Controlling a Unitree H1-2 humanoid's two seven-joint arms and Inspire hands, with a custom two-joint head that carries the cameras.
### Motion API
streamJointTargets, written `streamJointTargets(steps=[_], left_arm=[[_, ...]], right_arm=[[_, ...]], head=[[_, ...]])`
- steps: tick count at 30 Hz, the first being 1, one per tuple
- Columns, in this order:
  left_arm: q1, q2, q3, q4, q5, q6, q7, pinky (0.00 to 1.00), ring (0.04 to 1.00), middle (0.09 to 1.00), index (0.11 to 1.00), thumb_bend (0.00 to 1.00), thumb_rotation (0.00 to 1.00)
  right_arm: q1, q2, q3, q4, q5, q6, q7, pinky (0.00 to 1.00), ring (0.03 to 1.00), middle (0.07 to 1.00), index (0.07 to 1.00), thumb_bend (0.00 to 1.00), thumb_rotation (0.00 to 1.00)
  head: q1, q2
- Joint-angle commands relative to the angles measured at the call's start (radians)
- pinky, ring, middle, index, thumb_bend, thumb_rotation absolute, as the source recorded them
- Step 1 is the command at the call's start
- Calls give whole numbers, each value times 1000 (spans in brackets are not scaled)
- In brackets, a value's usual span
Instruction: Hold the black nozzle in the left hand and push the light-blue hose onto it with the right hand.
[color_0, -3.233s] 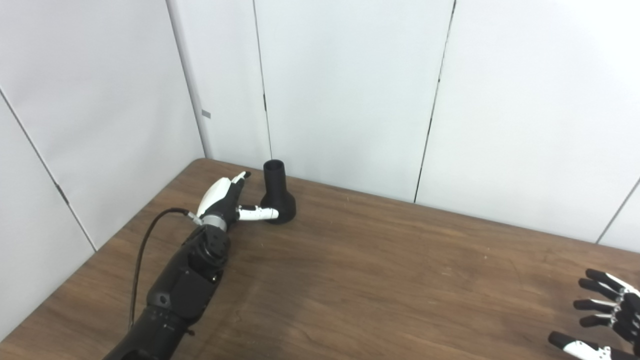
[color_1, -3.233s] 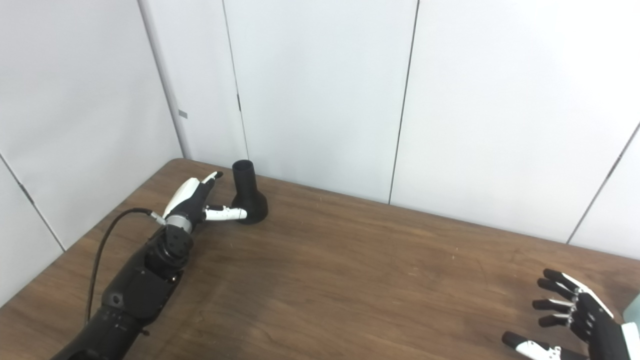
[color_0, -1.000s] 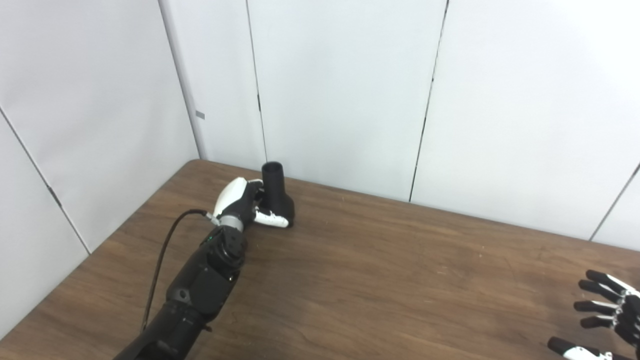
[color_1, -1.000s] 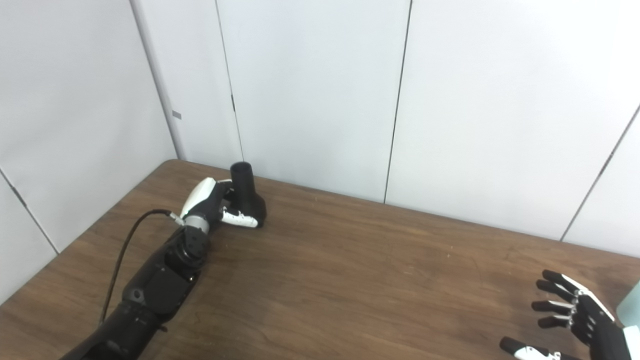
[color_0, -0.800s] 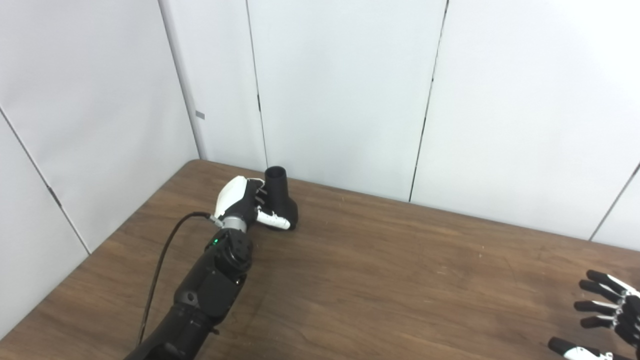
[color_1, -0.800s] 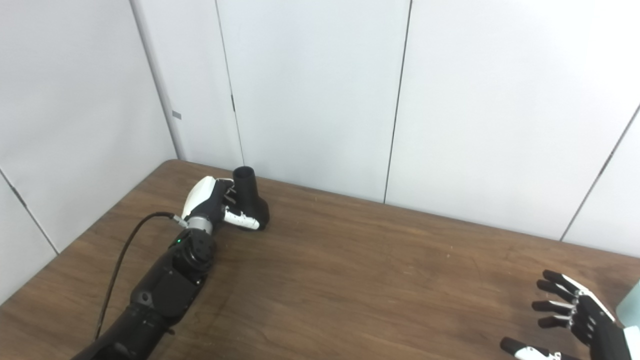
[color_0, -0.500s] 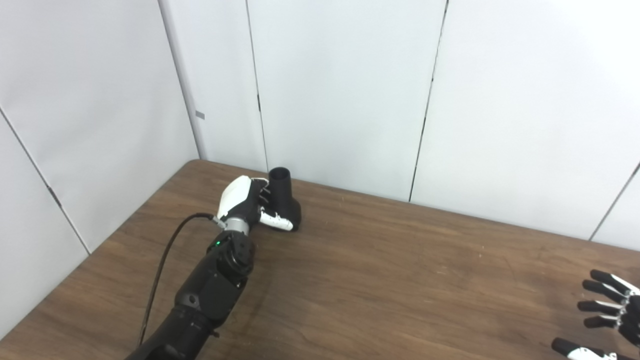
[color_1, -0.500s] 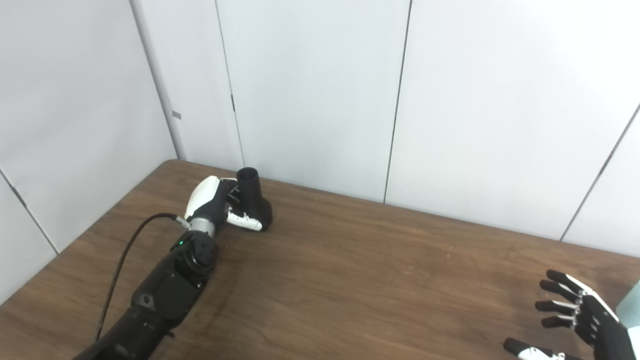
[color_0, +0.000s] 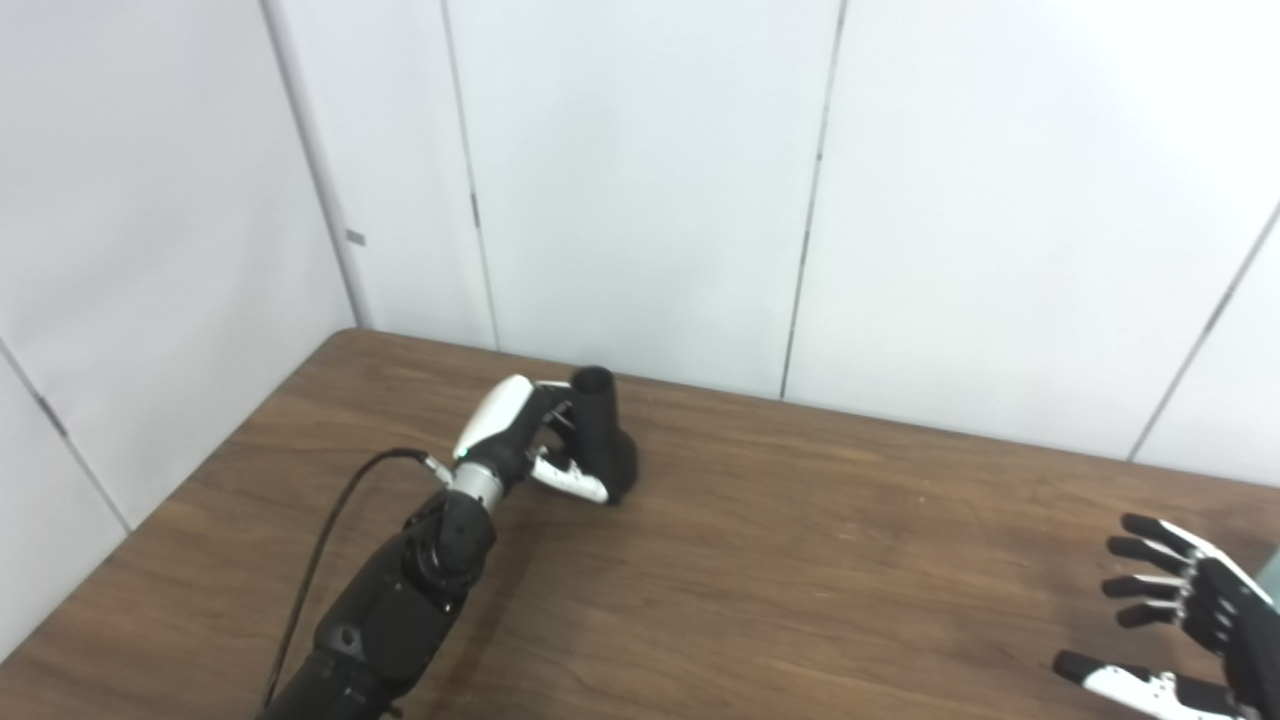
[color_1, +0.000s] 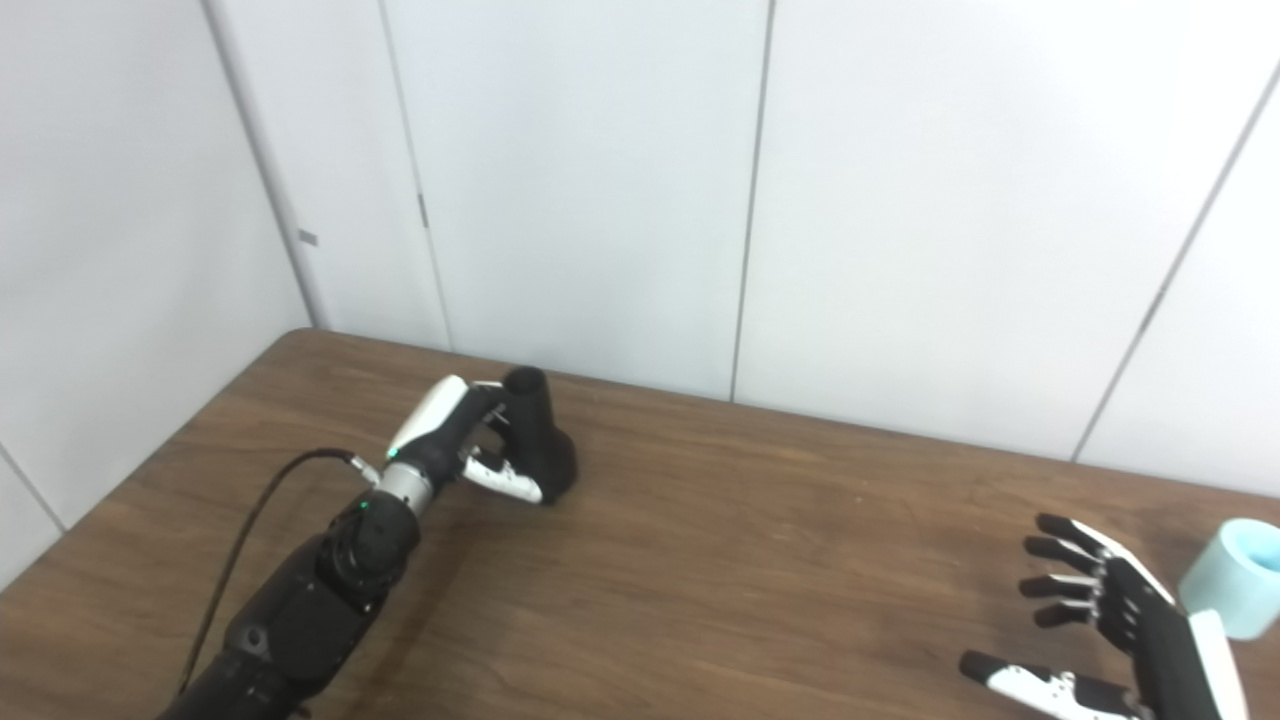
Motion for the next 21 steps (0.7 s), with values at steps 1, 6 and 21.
streamJointTargets(steps=[1, 6, 21], left_arm=[[-18, 9, -22, -25, 4, -54, -36, 913, 549, 434, 502, 525, 0], [-20, -36, -101, -82, -29, -135, -151, 990, 588, 446, 496, 526, 0], [-9, -184, -263, -108, 21, -230, -259, 1000, 599, 477, 486, 526, 0]], right_arm=[[-34, -5, -6, -24, -8, -33, -18, 507, 608, 733, 770, 698, 68], [-34, 28, 1, -88, -21, 72, -20, 527, 638, 732, 771, 711, 135], [-58, 53, 12, -89, -68, 48, -50, 494, 602, 726, 772, 692, 148]], head=[[-33, 8], [-100, 30], [-216, 75]])
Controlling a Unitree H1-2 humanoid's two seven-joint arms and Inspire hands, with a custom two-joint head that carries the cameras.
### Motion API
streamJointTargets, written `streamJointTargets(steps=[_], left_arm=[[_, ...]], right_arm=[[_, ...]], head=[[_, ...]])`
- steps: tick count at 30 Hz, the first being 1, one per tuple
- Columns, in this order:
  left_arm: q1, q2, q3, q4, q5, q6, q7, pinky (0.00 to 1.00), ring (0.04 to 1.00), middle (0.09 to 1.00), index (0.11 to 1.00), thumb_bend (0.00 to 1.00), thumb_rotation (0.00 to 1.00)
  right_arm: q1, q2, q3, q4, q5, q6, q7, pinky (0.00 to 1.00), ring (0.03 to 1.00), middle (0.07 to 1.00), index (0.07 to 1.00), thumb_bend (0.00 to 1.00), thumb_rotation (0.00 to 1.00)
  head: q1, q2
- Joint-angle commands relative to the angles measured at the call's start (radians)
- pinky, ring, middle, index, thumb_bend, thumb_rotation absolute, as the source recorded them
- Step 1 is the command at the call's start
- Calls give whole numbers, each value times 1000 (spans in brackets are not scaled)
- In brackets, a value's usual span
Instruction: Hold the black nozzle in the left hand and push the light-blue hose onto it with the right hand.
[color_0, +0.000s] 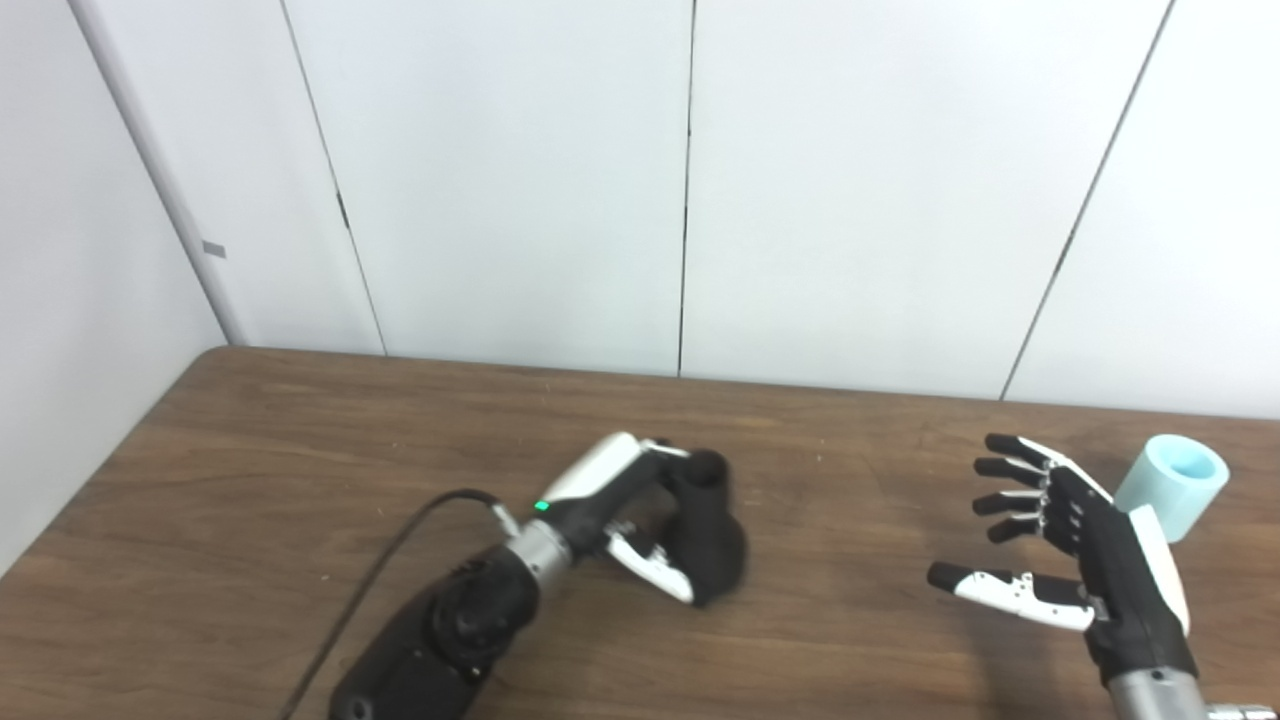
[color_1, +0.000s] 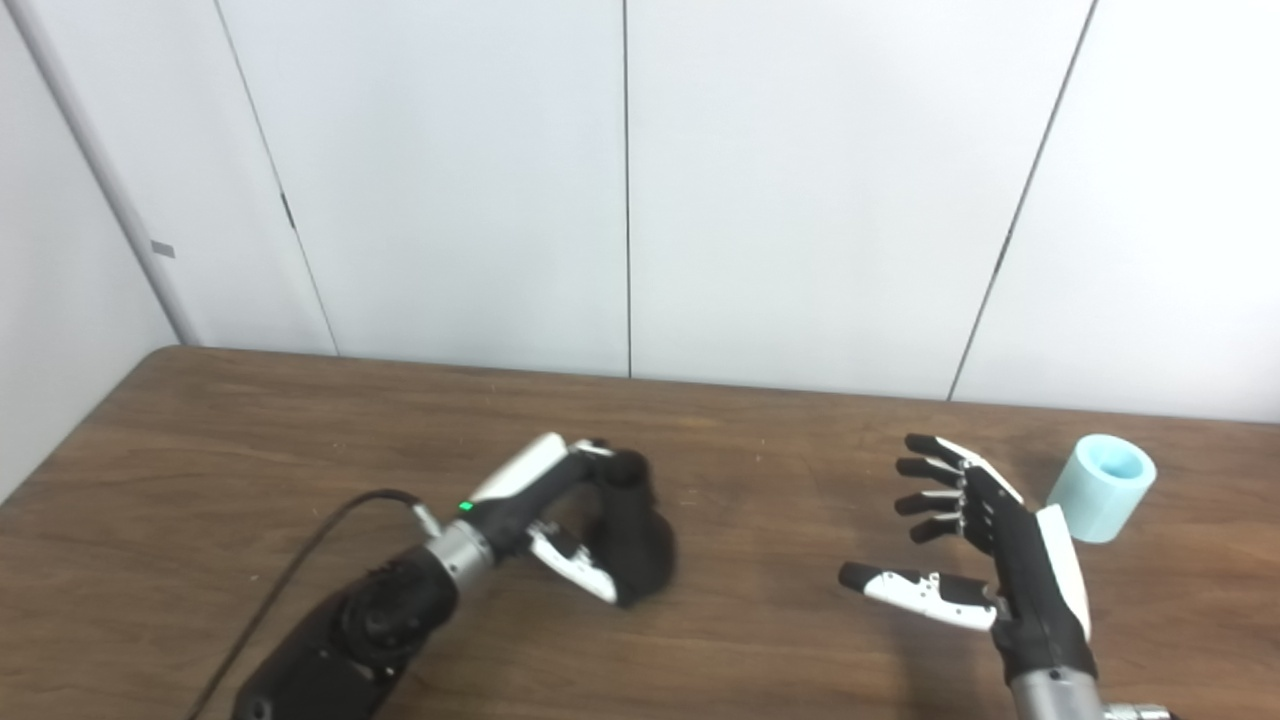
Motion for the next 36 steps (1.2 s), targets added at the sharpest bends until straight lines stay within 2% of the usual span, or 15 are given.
streamJointTargets(steps=[1, 14, 18, 21, 26, 27, 31, 34, 36], left_arm=[[-14, -24, -35, 3, 24, -26, -39, 1000, 598, 477, 486, 526, 0], [-21, -63, -97, 27, 89, -43, -41, 1000, 592, 476, 488, 526, 0], [-25, -70, -103, 31, 106, -45, -30, 1000, 592, 475, 489, 526, 0], [-27, -68, -107, 35, 131, -48, -15, 1000, 592, 463, 496, 526, 0], [-32, -64, -107, 57, 164, -50, 10, 1000, 591, 456, 500, 525, 0], [-34, -61, -107, 65, 178, -48, 20, 1000, 591, 456, 500, 525, 0], [-32, -48, -109, 78, 228, -34, 54, 1000, 593, 455, 501, 525, 0], [-25, -36, -109, 85, 246, -40, 71, 1000, 595, 451, 502, 525, 0], [-24, -29, -109, 94, 247, -50, 82, 1000, 596, 449, 502, 525, 0]], right_arm=[[-39, 2, -2, -24, -2, -38, -16, 493, 602, 726, 772, 691, 149], [-41, 9, -7, -52, -3, -8, -17, 487, 602, 730, 765, 691, 156], [-35, 3, -12, -92, -7, 21, -12, 491, 604, 730, 764, 691, 162], [-24, -16, -36, -159, 1, 64, -3, 493, 608, 729, 764, 694, 171], [-20, -71, -79, -244, 14, 113, 19, 494, 617, 733, 769, 692, 155], [-22, -95, -88, -254, 9, 111, 25, 494, 618, 734, 769, 692, 154], [-49, -236, -141, -297, -9, 122, 71, 506, 622, 732, 767, 715, 181], [-88, -319, -162, -333, -15, 194, 115, 512, 621, 730, 761, 727, 175], [-115, -369, -166, -346, -23, 236, 141, 510, 623, 732, 758, 734, 163]], head=[[-11, 3], [-84, 22], [-96, 24], [-138, 29], [-159, 26], [-188, 20], [-229, 5], [-282, -12], [-292, -14]])
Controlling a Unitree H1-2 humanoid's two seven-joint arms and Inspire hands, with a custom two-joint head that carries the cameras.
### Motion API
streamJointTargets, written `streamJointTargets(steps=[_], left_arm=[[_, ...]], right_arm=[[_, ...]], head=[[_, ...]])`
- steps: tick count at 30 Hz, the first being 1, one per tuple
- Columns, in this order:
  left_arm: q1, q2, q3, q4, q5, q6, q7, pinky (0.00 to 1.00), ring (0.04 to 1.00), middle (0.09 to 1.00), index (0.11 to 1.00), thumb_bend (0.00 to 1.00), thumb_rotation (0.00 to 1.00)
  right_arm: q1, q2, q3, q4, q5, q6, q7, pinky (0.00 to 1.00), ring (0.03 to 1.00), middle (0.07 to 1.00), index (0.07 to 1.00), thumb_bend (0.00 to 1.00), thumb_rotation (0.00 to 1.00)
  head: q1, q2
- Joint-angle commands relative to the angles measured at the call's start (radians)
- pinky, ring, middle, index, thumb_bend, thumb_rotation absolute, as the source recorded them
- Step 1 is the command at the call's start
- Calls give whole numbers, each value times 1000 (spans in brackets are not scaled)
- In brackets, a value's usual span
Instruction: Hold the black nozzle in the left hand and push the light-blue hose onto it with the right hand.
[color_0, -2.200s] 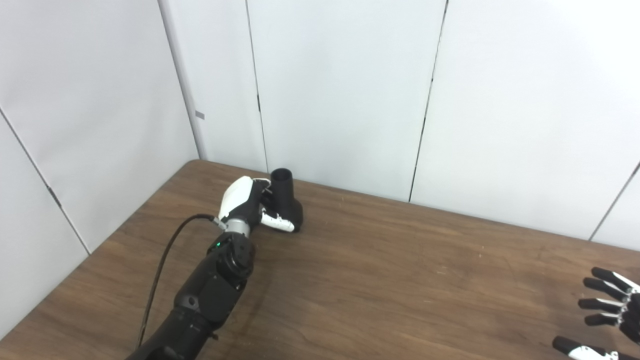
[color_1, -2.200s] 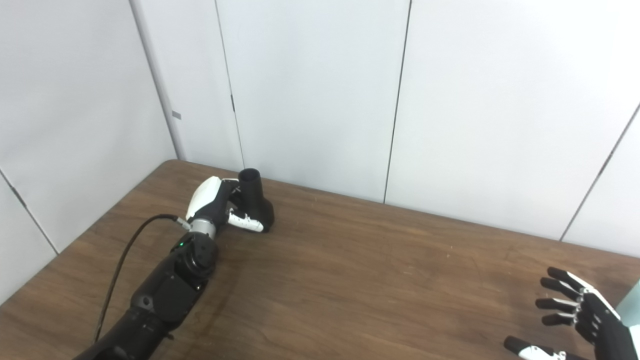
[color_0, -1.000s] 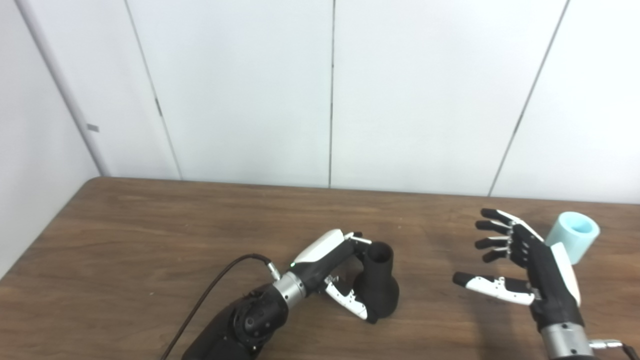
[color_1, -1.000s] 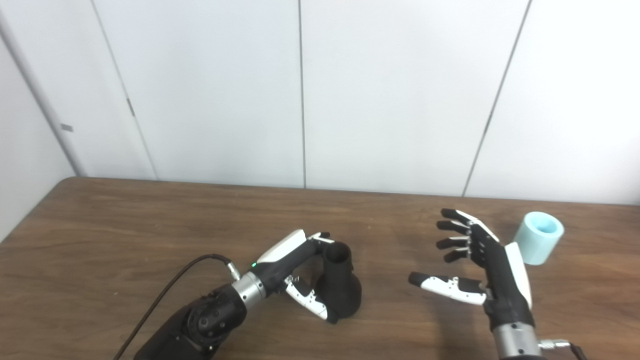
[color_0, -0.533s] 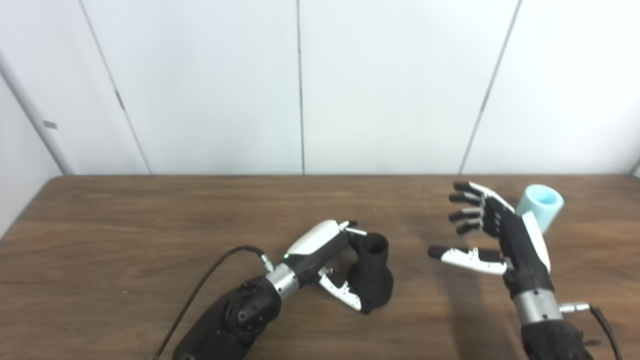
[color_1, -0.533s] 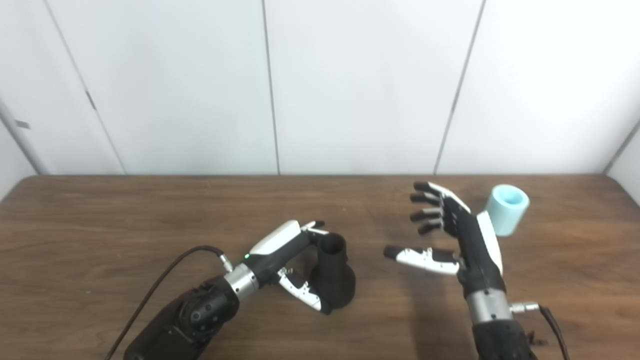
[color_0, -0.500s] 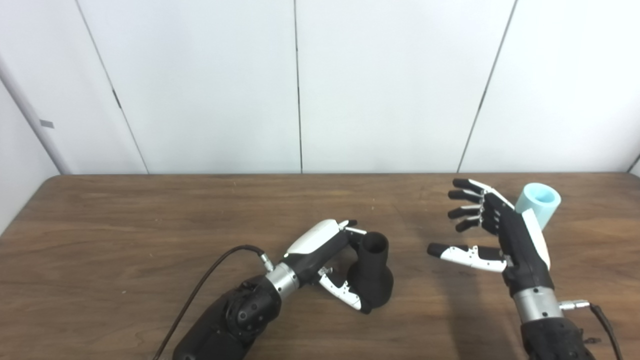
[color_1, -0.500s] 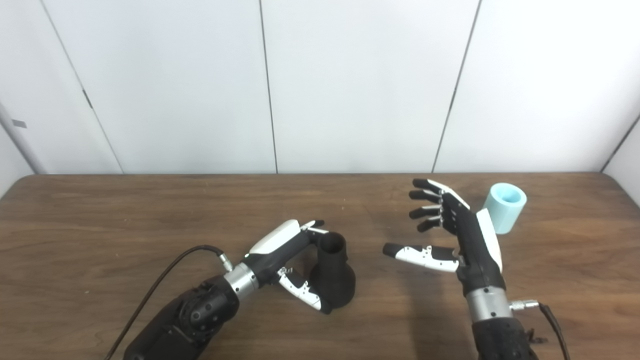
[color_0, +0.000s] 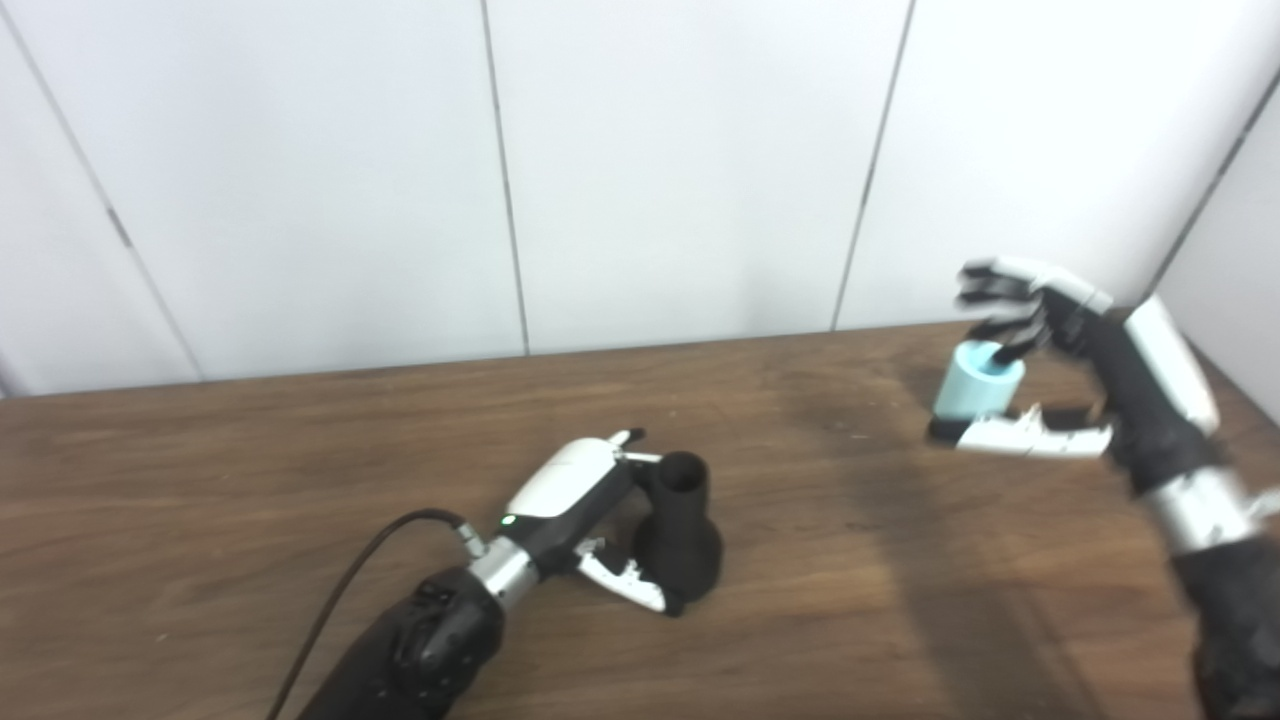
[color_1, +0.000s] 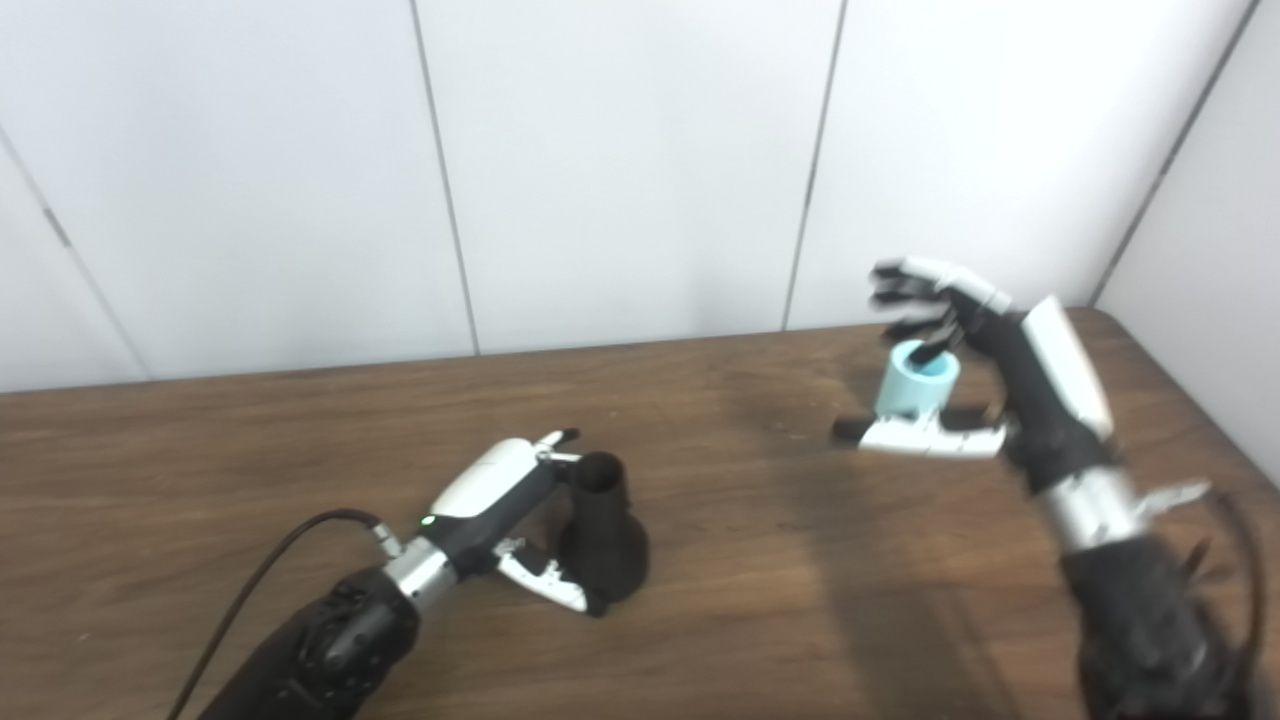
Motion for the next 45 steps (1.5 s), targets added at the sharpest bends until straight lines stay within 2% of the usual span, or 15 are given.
streamJointTargets(steps=[1, 3, 5, 6, 8, 9, 12, 15, 20, 21, 24, 29, 32, 36, 45], left_arm=[[9, 40, -9, 48, 62, 1, -8, 1000, 598, 448, 502, 525, 0], [10, 51, -1, 65, 50, -19, 3, 1000, 600, 448, 498, 526, 0], [11, 56, 4, 75, 47, -32, 9, 1000, 599, 450, 497, 526, 0], [14, 62, 9, 84, 36, -43, 10, 1000, 599, 450, 496, 526, 0], [18, 69, 15, 95, 22, -58, 9, 1000, 600, 450, 496, 526, 0], [21, 74, 19, 103, 14, -63, 6, 1000, 600, 450, 496, 526, 0], [21, 86, 26, 125, -2, -78, 0, 1000, 600, 454, 494, 527, 0], [20, 91, 26, 136, -12, -87, -3, 1000, 600, 463, 490, 527, 0], [19, 92, 24, 137, -14, -88, -2, 1000, 600, 464, 489, 527, 0], [14, 105, 21, 151, -9, -102, -1, 1000, 600, 464, 489, 527, 0], [5, 129, 15, 183, 3, -140, 10, 1000, 605, 465, 490, 527, 0], [3, 132, 11, 197, -3, -160, 18, 1000, 605, 465, 491, 527, 0], [3, 132, 10, 199, -2, -162, 20, 1000, 605, 465, 491, 527, 0], [5, 136, -2, 199, 24, -160, 34, 1000, 604, 459, 495, 527, 0], [6, 141, -18, 197, 29, -150, 45, 1000, 603, 463, 492, 527, 0]], right_arm=[[-68, -73, -5, -34, -18, 36, 40, 510, 626, 739, 756, 745, 157], [-106, -136, -4, -17, -39, 61, 71, 501, 632, 749, 753, 775, 153], [-122, -162, -1, -4, -49, 71, 84, 497, 644, 756, 755, 788, 157], [-152, -193, 6, 14, -67, 109, 110, 496, 645, 757, 755, 790, 157], [-187, -225, 13, 33, -91, 156, 145, 529, 670, 773, 756, 814, 159], [-216, -227, 13, 62, -131, 165, 184, 533, 673, 775, 756, 817, 160], [-266, -198, 7, 117, -234, 166, 274, 560, 700, 811, 757, 843, 162], [-295, -167, -13, 141, -310, 166, 344, 568, 722, 840, 769, 848, 158], [-310, -130, -47, 135, -368, 165, 409, 569, 725, 843, 771, 848, 158], [-346, -147, -6, 223, -398, 165, 419, 569, 725, 843, 771, 848, 158], [-435, -173, 72, 422, -466, 165, 456, 659, 803, 874, 816, 885, 175], [-487, -177, 106, 538, -519, 166, 481, 679, 837, 894, 840, 891, 189], [-495, -176, 110, 554, -531, 166, 485, 681, 843, 898, 844, 892, 194], [-528, -175, 131, 639, -560, 166, 477, 699, 861, 902, 848, 905, 197], [-570, -182, 131, 720, -592, 166, 472, 725, 879, 893, 851, 902, 196]], head=[[-59, -9], [-90, -21], [-90, -21], [-143, -43], [-143, -43], [-185, -67], [-231, -90], [-231, -90], [-231, -90], [-272, -115], [-277, -117], [-280, -120], [-280, -120], [-289, -134], [-285, -134]])
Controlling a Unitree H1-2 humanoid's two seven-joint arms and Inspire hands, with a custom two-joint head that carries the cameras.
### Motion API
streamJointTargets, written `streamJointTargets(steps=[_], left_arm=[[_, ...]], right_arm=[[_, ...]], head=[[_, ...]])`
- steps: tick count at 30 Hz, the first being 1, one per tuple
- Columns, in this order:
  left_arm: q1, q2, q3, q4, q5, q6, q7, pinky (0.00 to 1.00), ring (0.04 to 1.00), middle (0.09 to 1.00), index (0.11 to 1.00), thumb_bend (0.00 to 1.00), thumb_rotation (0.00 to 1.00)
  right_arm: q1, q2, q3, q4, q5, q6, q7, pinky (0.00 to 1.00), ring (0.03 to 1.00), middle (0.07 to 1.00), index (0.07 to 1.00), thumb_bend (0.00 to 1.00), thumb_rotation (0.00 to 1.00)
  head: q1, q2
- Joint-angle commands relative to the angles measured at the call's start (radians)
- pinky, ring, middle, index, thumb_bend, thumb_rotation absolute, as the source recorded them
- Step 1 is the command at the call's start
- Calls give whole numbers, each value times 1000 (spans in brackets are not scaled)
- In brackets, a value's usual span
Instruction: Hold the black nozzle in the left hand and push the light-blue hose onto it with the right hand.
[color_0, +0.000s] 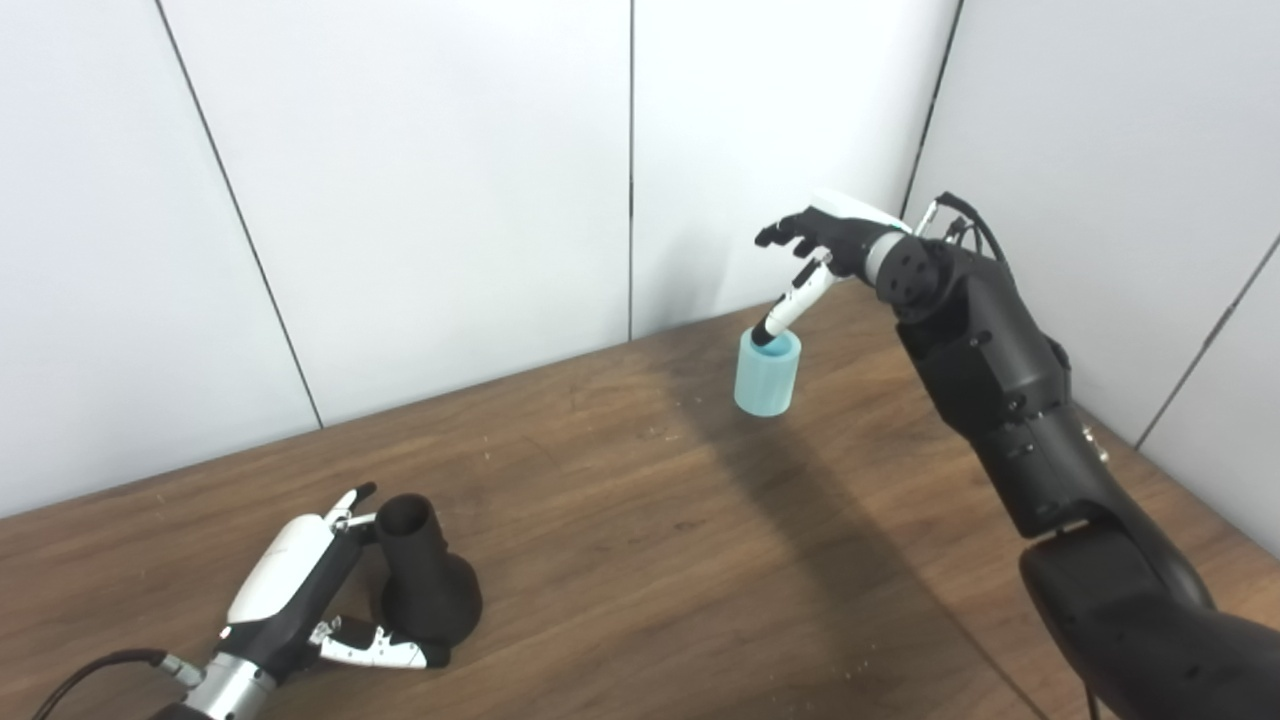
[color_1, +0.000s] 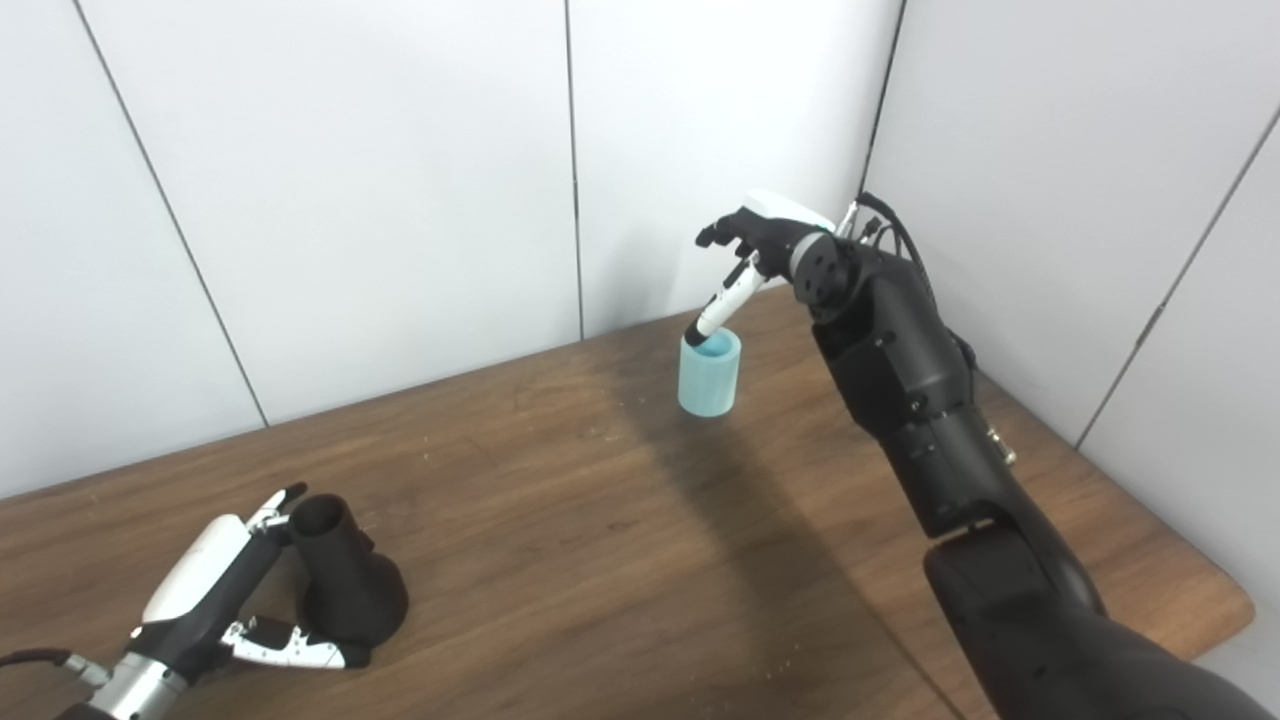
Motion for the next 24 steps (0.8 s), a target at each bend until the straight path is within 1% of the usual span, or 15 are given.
streamJointTargets(steps=[1, 6, 12, 16, 18, 19, 20, 23, 24], left_arm=[[34, 38, -34, 47, 89, 30, -46, 1000, 602, 464, 492, 527, 0], [31, 38, -35, 54, 86, 29, -43, 1000, 601, 468, 491, 527, 0], [35, 38, -34, 51, 82, 26, -42, 1000, 597, 467, 491, 527, 0], [39, 40, -33, 49, 77, 23, -44, 1000, 597, 467, 491, 527, 0], [40, 42, -33, 46, 80, 26, -45, 1000, 597, 467, 491, 527, 0], [41, 43, -33, 42, 80, 27, -45, 1000, 597, 469, 490, 527, 0], [42, 44, -33, 39, 81, 28, -46, 1000, 597, 471, 489, 527, 0], [43, 44, -33, 36, 81, 29, -46, 1000, 597, 473, 488, 527, 0], [43, 44, -33, 36, 81, 32, -47, 1000, 597, 473, 488, 527, 0]], right_arm=[[-58, -34, -14, -16, -23, 2, -24, 727, 880, 892, 851, 902, 196], [-49, -26, -14, -15, -28, 2, -9, 737, 875, 893, 854, 902, 201], [-43, -27, -3, 6, -2, 2, 10, 706, 842, 901, 860, 915, 208], [-34, -28, 22, 6, -5, 2, 68, 718, 835, 893, 862, 941, 231], [-32, -36, 44, 3, -12, 2, 93, 717, 826, 885, 861, 942, 230], [-31, -39, 54, -2, -21, 2, 108, 734, 822, 879, 860, 941, 228], [-30, -42, 60, -6, -28, 2, 117, 779, 823, 876, 859, 939, 226], [-29, -43, 62, -11, -36, 2, 128, 807, 824, 874, 859, 937, 224], [-35, -38, 55, -2, -47, 2, 154, 812, 834, 877, 858, 938, 220]], head=[[-1, 1], [-1, 2], [1, 7], [2, 12], [2, 12], [2, 15], [2, 16], [2, 16], [2, 20]])
